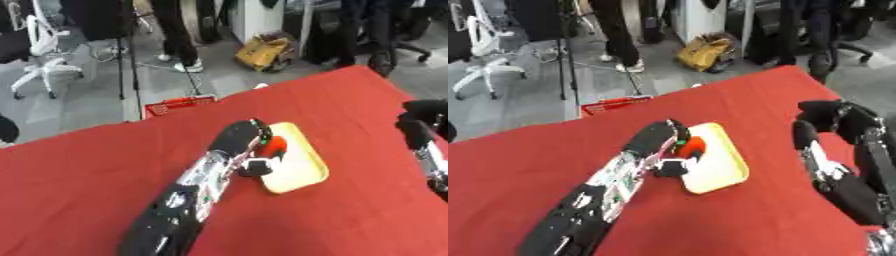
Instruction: Pick up objects on the table and place them in the box.
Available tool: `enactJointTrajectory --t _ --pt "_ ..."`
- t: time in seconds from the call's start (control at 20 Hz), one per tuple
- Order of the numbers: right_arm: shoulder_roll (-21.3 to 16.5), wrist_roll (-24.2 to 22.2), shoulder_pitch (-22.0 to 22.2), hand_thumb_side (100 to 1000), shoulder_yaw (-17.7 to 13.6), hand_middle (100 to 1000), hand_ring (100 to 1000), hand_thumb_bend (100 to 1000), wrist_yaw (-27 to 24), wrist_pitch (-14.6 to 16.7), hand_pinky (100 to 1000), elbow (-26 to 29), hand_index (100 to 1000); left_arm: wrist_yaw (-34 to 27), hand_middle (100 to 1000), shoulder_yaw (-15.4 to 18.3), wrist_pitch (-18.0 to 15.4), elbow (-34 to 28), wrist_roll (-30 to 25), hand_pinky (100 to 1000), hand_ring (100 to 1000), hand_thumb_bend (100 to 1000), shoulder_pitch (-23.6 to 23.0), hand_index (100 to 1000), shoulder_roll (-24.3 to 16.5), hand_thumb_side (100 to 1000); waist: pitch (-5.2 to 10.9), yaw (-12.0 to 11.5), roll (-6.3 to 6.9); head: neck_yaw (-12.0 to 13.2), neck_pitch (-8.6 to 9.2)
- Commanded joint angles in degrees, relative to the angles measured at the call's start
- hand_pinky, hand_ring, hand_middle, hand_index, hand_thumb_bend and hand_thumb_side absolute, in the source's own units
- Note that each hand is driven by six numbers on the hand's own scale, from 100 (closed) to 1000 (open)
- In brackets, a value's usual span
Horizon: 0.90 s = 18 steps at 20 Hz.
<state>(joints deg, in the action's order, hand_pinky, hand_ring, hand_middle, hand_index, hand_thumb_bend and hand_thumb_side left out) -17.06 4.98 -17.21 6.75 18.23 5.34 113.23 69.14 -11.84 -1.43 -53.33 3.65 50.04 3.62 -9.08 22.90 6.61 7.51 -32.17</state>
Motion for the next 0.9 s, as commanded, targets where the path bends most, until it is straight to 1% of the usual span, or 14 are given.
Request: enactJointTrajectory --t 0.05,0.1,0.15,0.2,0.25,0.3,0.35,0.4,0.45,0.5,0.55,0.6,0.85,0.9 --pt "-0.63 -0.1 -0.92 679 -0.01 595 623 341 -0.37 0.14 621 1.36 757 1.85 534 0.23 0.09 0.6 2.18 605 520 394 0.62 655 0.49 454 0.88 0.13 0.24 -0.02 0.49" --pt "-0.61 -0.11 -0.91 678 0.0 595 623 341 -0.37 0.13 621 1.36 757 2.38 539 0.31 0.33 0.54 3.03 609 528 442 0.67 659 0.49 490 0.91 0.23 0.28 -0.08 0.55" --pt "-0.6 -0.12 -0.91 678 0.02 595 623 341 -0.38 0.14 621 1.36 757 3.06 539 0.3 0.71 0.38 4.11 609 528 442 0.66 659 0.52 490 0.93 0.32 0.32 -0.09 0.6" --pt "-0.57 -0.14 -0.92 678 0.05 594 623 341 -0.4 0.13 621 1.36 757 3.77 566 0.33 1.22 0.11 5.37 616 546 477 0.69 681 0.58 540 0.95 0.43 0.35 -0.1 0.63" --pt "-0.56 -0.16 -0.94 678 0.07 594 623 341 -0.42 0.11 621 1.36 757 4.45 566 0.3 1.72 -0.04 6.55 616 546 477 0.65 681 0.67 540 0.95 0.51 0.38 -0.08 0.65" --pt "-0.56 -0.2 -0.98 680 0.09 594 623 342 -0.39 0.13 621 1.36 757 5.03 584 0.31 2.26 -0.29 7.85 621 563 591 0.66 694 0.8 576 0.95 0.62 0.4 -0.05 0.72" --pt "-0.56 -0.23 -1.02 680 0.09 594 623 342 -0.3 0.16 621 1.36 757 5.64 584 0.23 2.78 -0.5 9.16 621 563 591 0.6 694 0.94 576 0.94 0.72 0.42 -0.01 0.77" --pt "-0.54 -0.26 -1.06 679 0.09 594 623 342 -0.22 0.14 621 1.36 757 6.41 627 0.04 3.2 -0.57 10.08 649 595 730 0.55 722 0.97 597 0.94 0.82 0.44 -0.03 0.74" --pt "-0.52 -0.29 -1.09 679 0.1 594 623 342 -0.17 0.1 621 1.36 757 7.34 627 -0.11 3.6 -0.6 10.63 649 595 730 0.5 722 1.0 597 0.94 0.88 0.45 -0.05 0.7" --pt "-0.5 -0.29 -1.11 679 0.08 594 623 342 -0.13 0.06 621 1.36 757 8.18 687 -0.19 3.94 -0.5 10.74 684 644 892 0.4 752 1.01 579 0.95 0.92 0.48 -0.08 0.67" --pt "-0.47 -0.28 -1.12 679 0.05 594 623 342 -0.09 0.02 621 1.36 757 8.93 687 -0.2 4.25 -0.39 10.53 684 644 892 0.33 752 1.03 579 0.96 0.94 0.5 -0.12 0.64" --pt "-0.45 -0.29 -1.13 679 0.06 594 623 342 -0.06 -0.01 622 1.36 757 9.64 722 -0.18 4.5 -0.19 10.04 709 682 998 0.23 776 1.03 579 0.98 0.96 0.54 -0.16 0.66" --pt "-0.42 -0.23 -1.01 680 -0.08 593 623 341 0.09 -0.13 622 1.36 757 10.39 737 0.47 5.08 -0.34 8.92 719 695 999 -0.47 778 0.79 599 1.07 0.79 0.53 -0.36 0.67" --pt "-0.44 -0.16 -0.95 680 -0.16 593 623 341 0.13 -0.16 622 1.36 758 9.45 736 0.81 5.19 -0.96 9.22 707 693 962 -0.65 775 0.32 616 1.1 0.56 0.48 -0.51 0.67"
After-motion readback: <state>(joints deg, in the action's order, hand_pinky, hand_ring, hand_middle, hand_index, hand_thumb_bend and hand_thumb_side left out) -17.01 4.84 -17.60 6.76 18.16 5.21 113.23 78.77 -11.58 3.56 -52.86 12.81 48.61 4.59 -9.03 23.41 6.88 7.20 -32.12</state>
